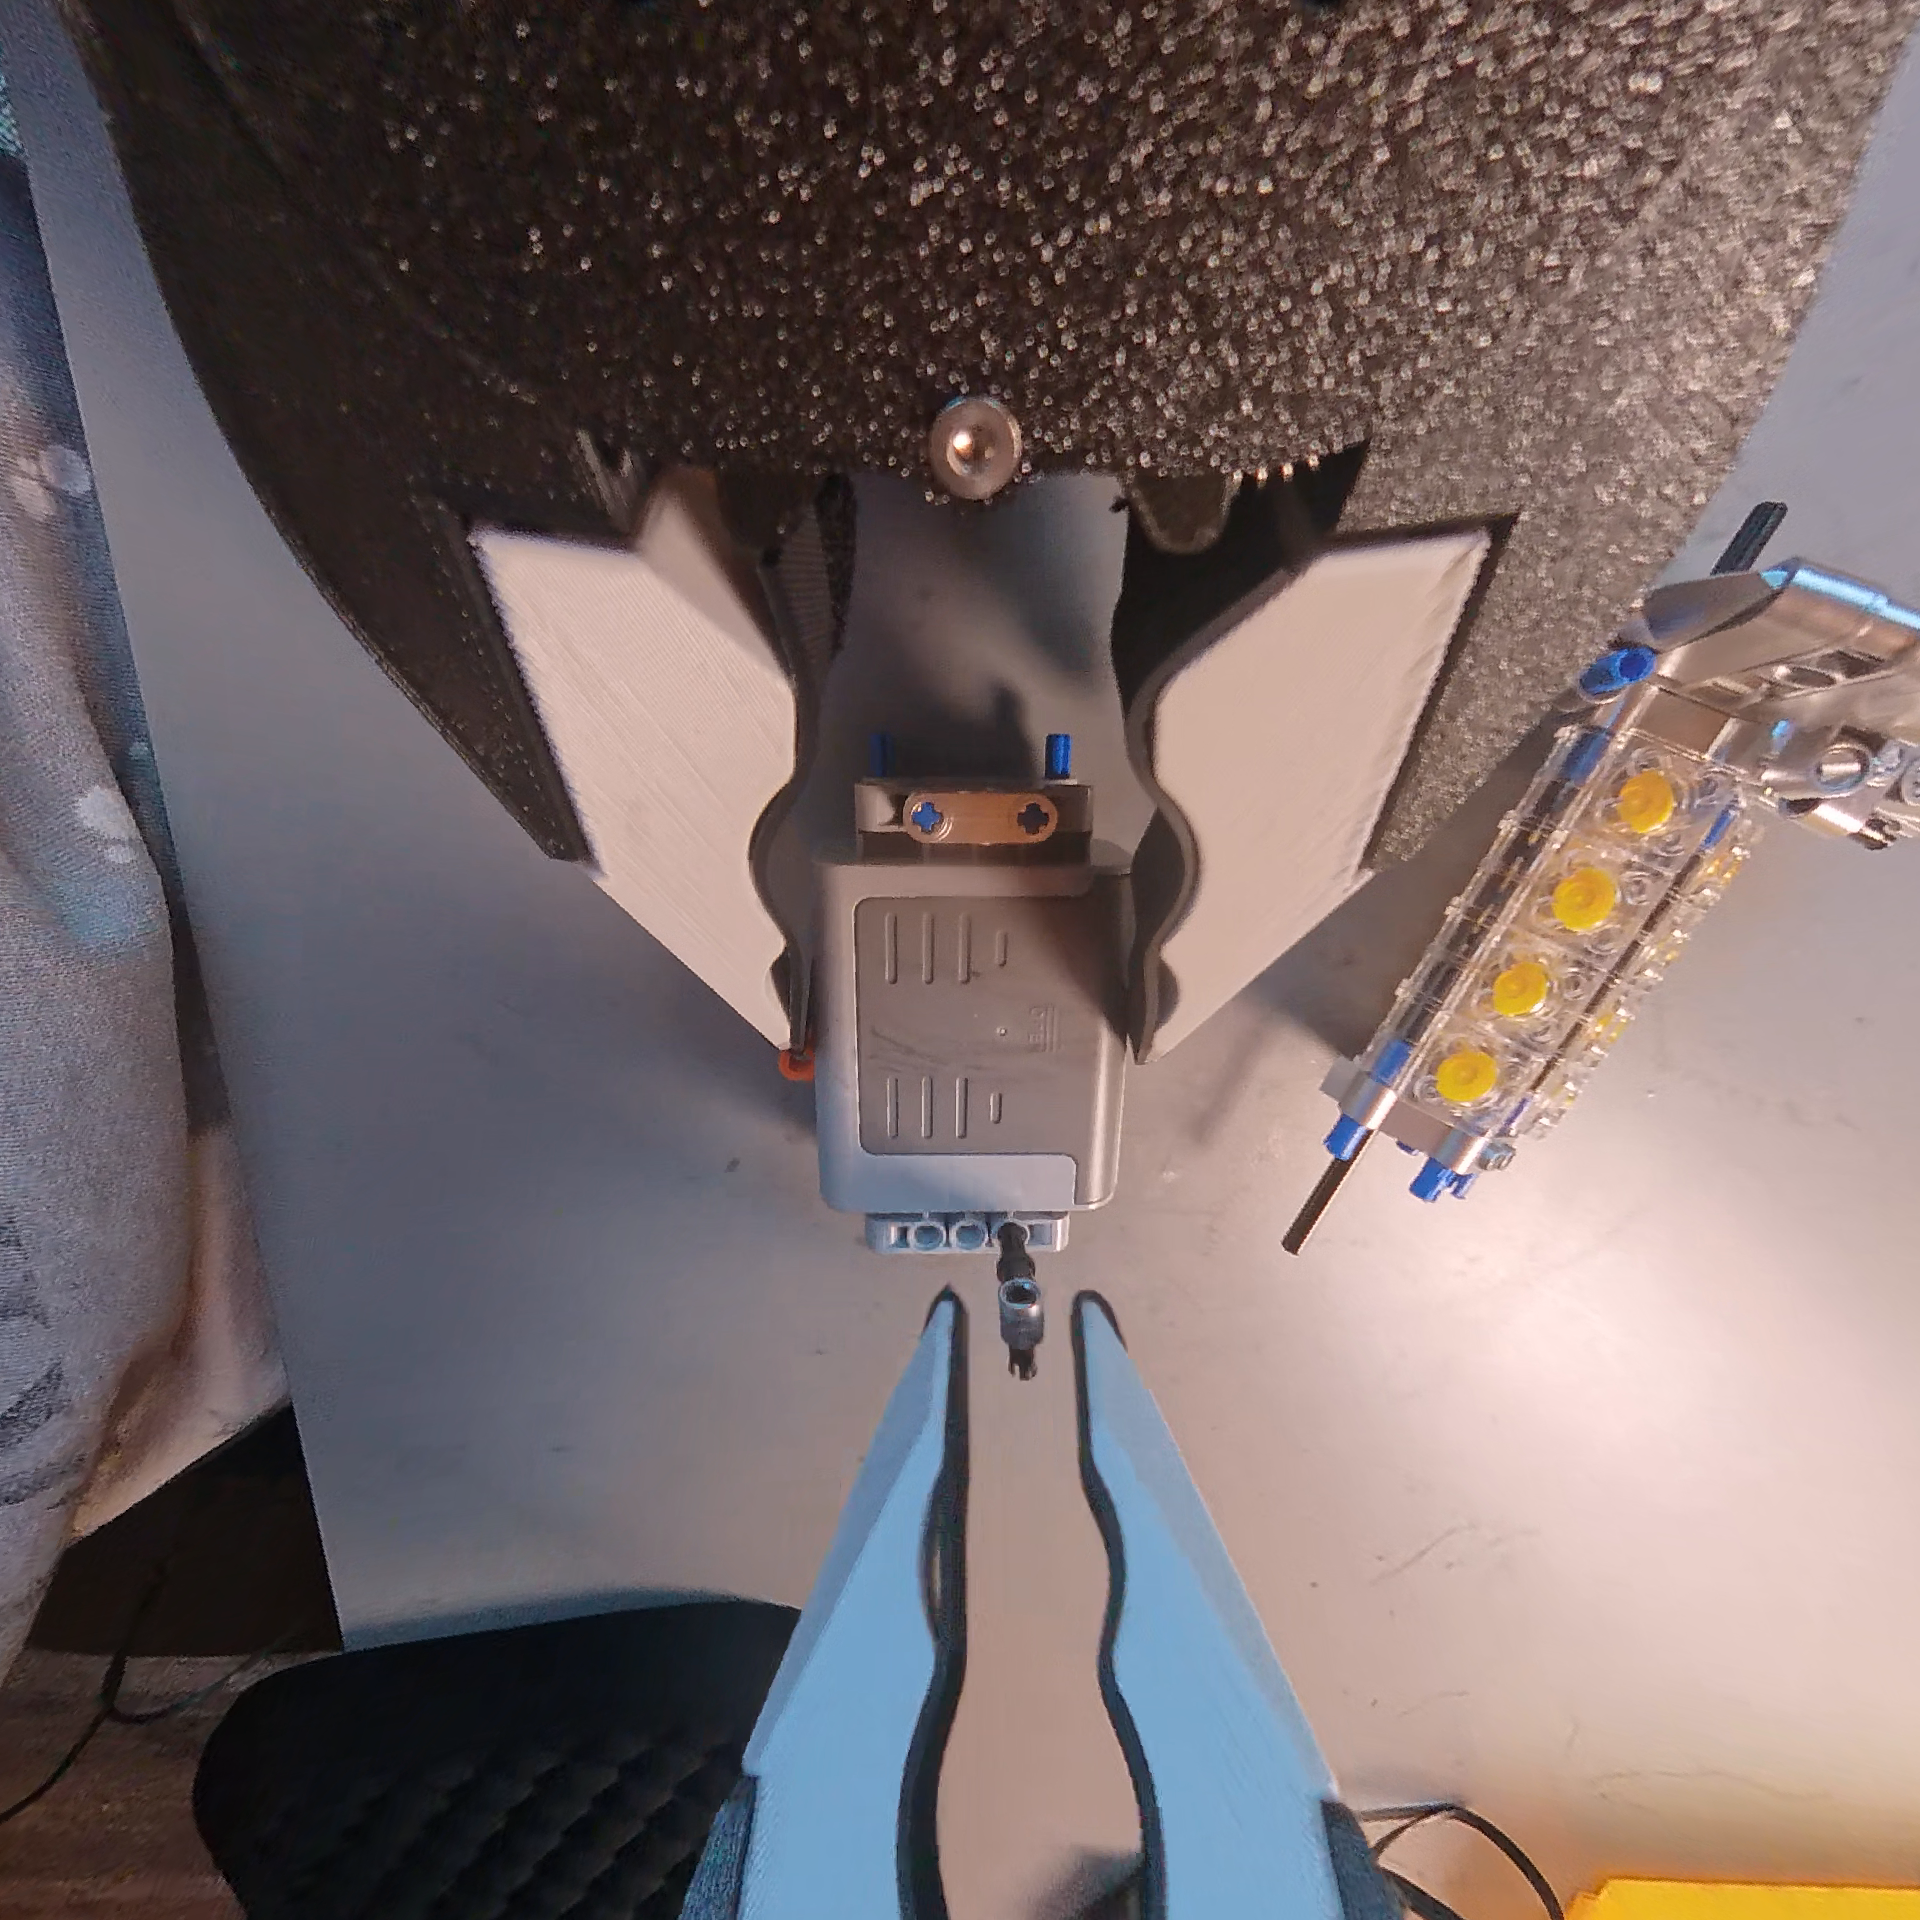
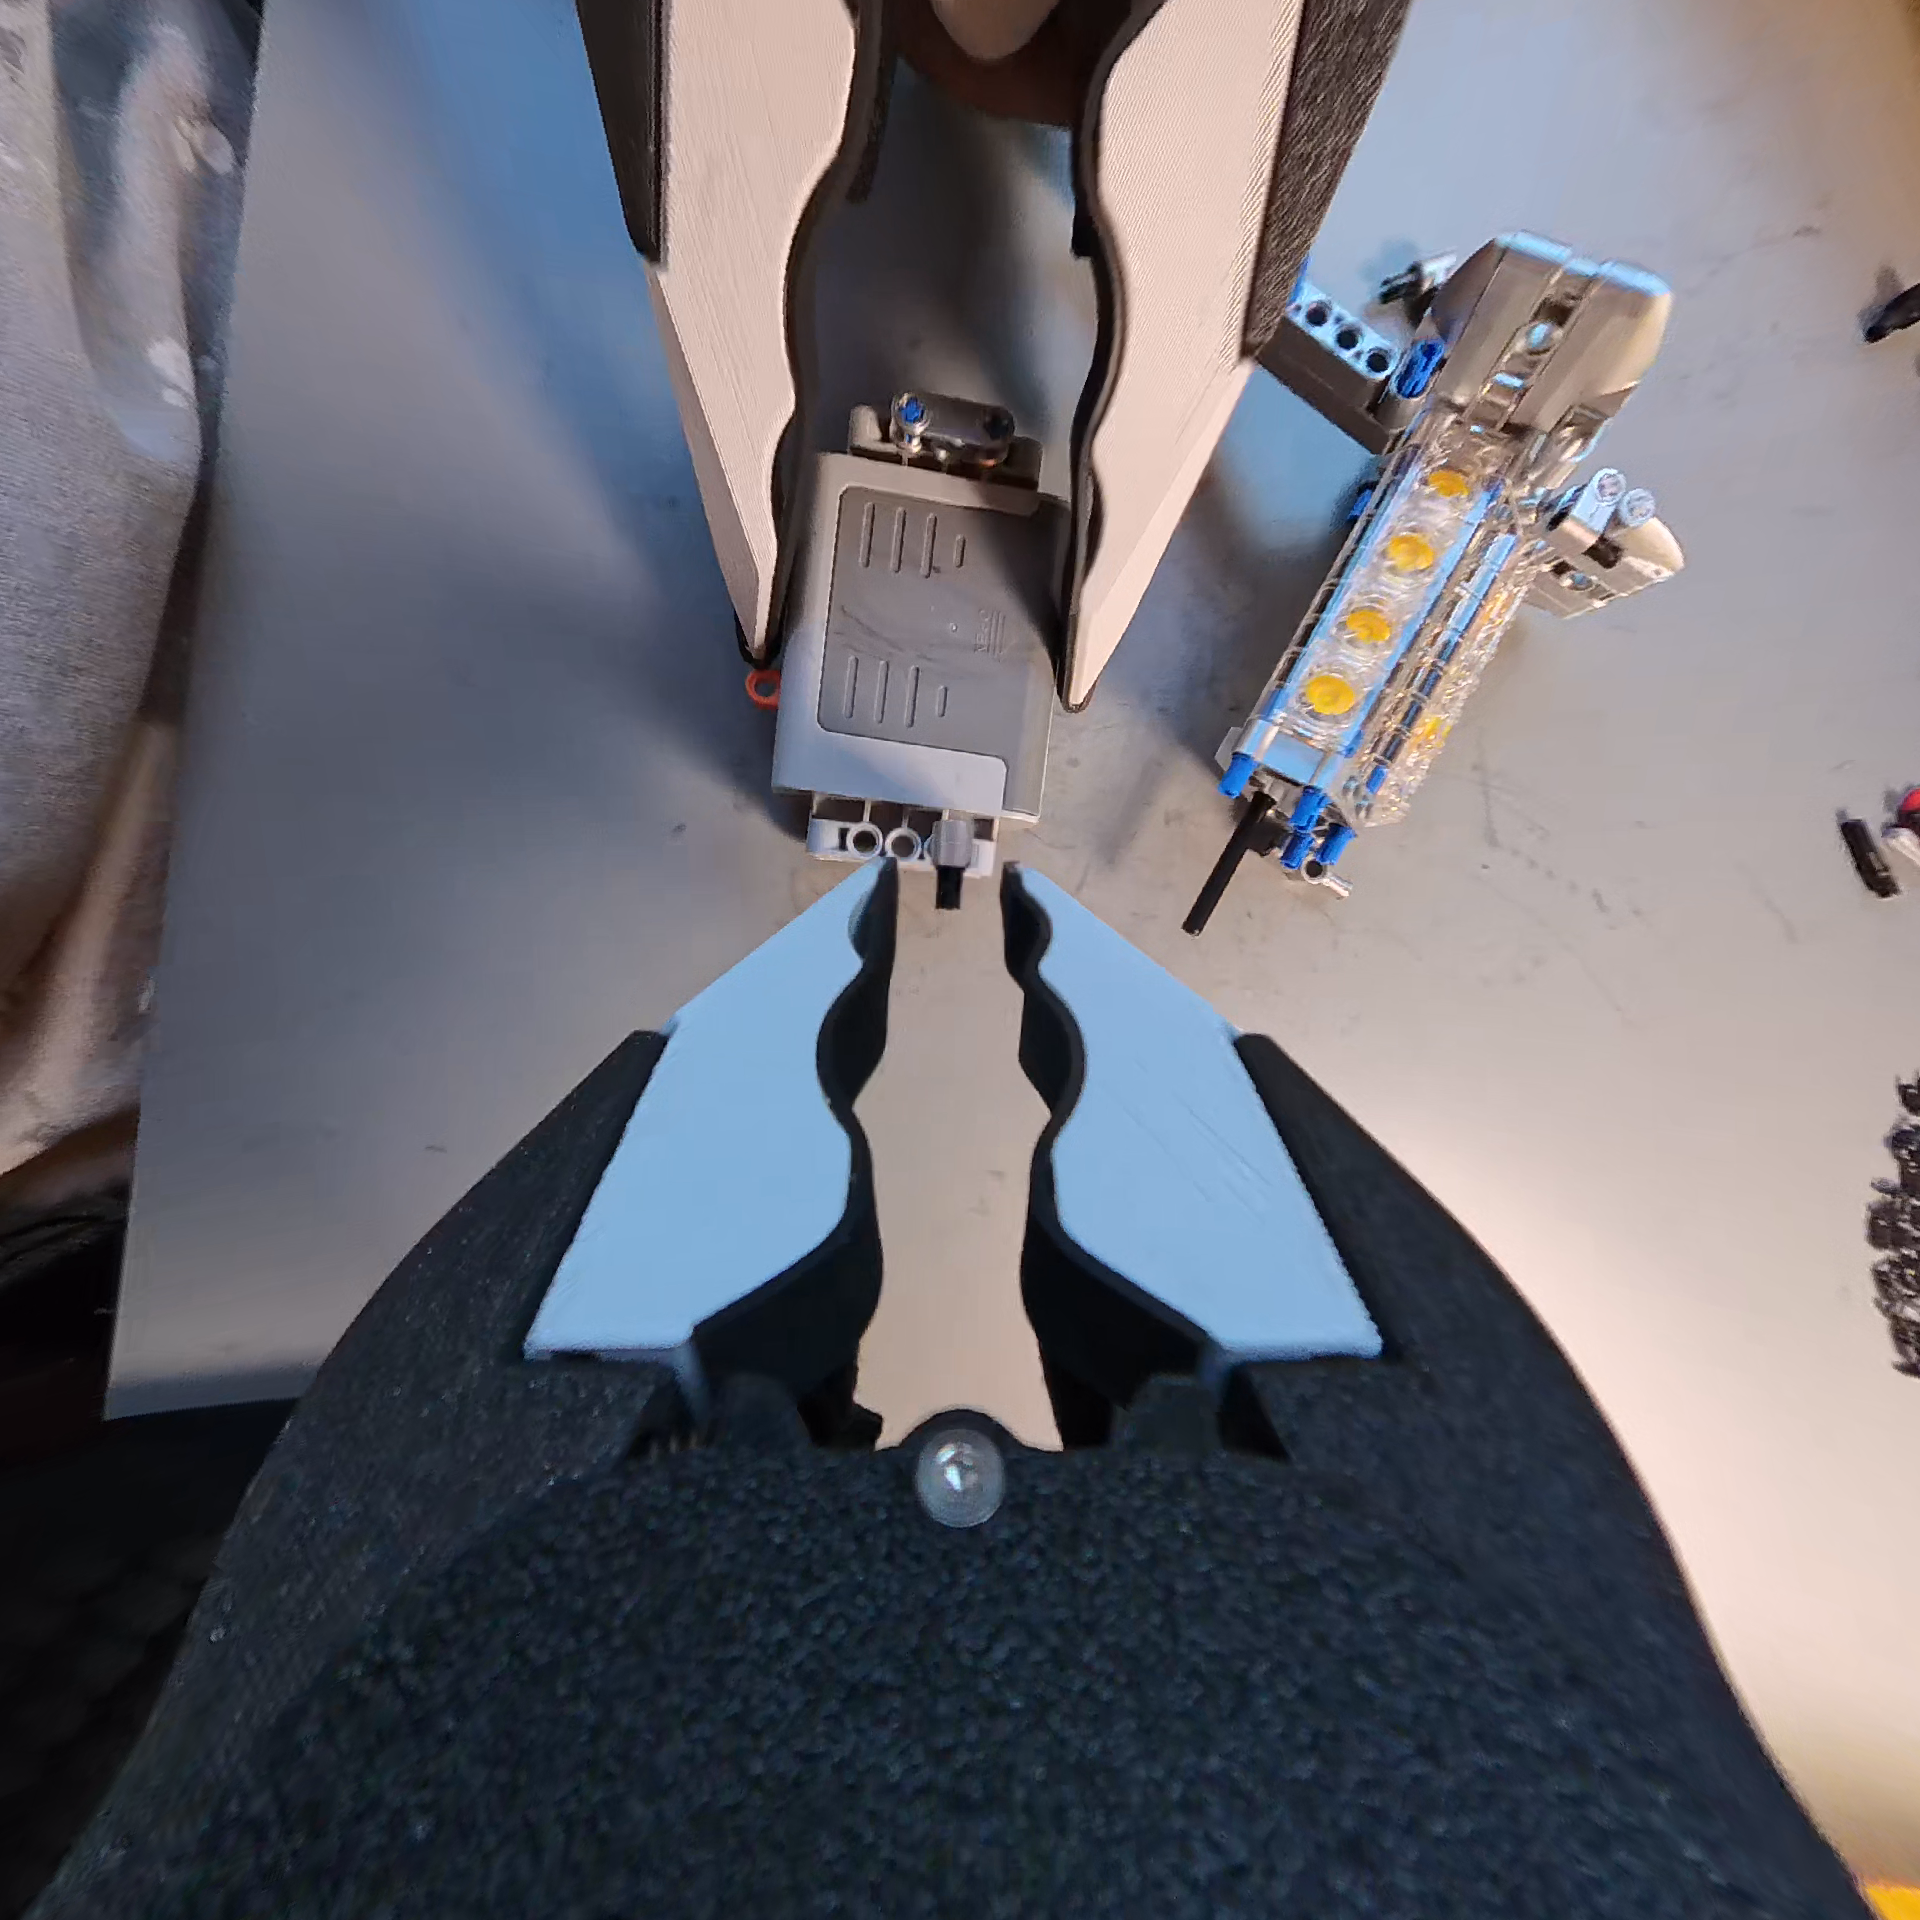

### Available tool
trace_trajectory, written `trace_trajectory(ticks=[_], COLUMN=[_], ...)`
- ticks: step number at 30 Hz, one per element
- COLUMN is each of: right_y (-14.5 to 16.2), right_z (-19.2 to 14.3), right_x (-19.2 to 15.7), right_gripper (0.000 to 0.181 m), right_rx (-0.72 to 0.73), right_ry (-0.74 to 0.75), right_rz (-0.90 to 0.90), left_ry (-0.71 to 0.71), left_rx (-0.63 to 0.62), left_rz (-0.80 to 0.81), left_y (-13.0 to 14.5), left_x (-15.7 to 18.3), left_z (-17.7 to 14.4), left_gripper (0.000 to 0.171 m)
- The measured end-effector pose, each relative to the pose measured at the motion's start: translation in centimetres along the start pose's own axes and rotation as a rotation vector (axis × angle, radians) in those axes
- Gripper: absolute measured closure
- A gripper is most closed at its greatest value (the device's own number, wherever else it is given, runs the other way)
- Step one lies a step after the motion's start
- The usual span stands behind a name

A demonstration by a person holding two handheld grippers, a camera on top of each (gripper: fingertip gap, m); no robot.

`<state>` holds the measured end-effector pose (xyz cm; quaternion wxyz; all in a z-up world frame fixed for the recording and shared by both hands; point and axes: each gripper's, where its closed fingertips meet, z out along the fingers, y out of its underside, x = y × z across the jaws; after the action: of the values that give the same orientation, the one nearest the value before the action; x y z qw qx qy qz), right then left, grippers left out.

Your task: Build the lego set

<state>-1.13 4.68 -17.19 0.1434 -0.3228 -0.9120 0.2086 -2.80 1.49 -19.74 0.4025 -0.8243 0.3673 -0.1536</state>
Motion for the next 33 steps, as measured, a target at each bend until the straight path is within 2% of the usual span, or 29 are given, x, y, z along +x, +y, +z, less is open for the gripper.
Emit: trace_trajectory(ticks=[3, 6, 16, 22, 24, 28, 30, 33], right_y=[-1.0, -1.1, -1.1, -1.2, -0.5, -0.9, -0.7, -2.2], right_z=[-1.0, -0.9, -0.4, -0.3, 0.3, 1.6, 1.5, -1.1], right_x=[0.2, 0.1, -0.1, -0.1, -0.4, -1.1, -0.3, 1.2], right_gripper=[0.173, 0.18, 0.181, 0.181, 0.181, 0.181, 0.181, 0.181], right_rx=[0.036, 0.001, -0.101, -0.088, -0.128, -0.096, -0.105, 0.006], right_ry=[-0.009, -0.016, -0.027, -0.041, -0.043, -0.071, -0.01, 0.025], right_rz=[0.002, -0.022, -0.036, 0.038, 0.033, 0.028, -0.01, 0.048], left_ry=[0.0, -0.001, -0.002, -0.001, 0.001, 0.016, 0.011, 0.02], left_rx=[-0.001, -0.001, -0.008, -0.009, -0.009, -0.007, -0.01, -0.004], left_rz=[0.002, 0.001, -0.002, -0.011, -0.013, -0.006, -0.004, -0.004], left_y=[0.0, 0.0, 0.1, 0.1, 0.1, 0.0, 0.0, 0.0], left_x=[0.0, 0.0, 0.1, 0.1, 0.1, 0.6, 0.6, 0.6], left_z=[0.0, 0.0, 0.0, 0.0, 0.0, 0.2, 0.1, 0.0], left_gripper=[0.112, 0.112, 0.112, 0.113, 0.113, 0.113, 0.113, 0.113])
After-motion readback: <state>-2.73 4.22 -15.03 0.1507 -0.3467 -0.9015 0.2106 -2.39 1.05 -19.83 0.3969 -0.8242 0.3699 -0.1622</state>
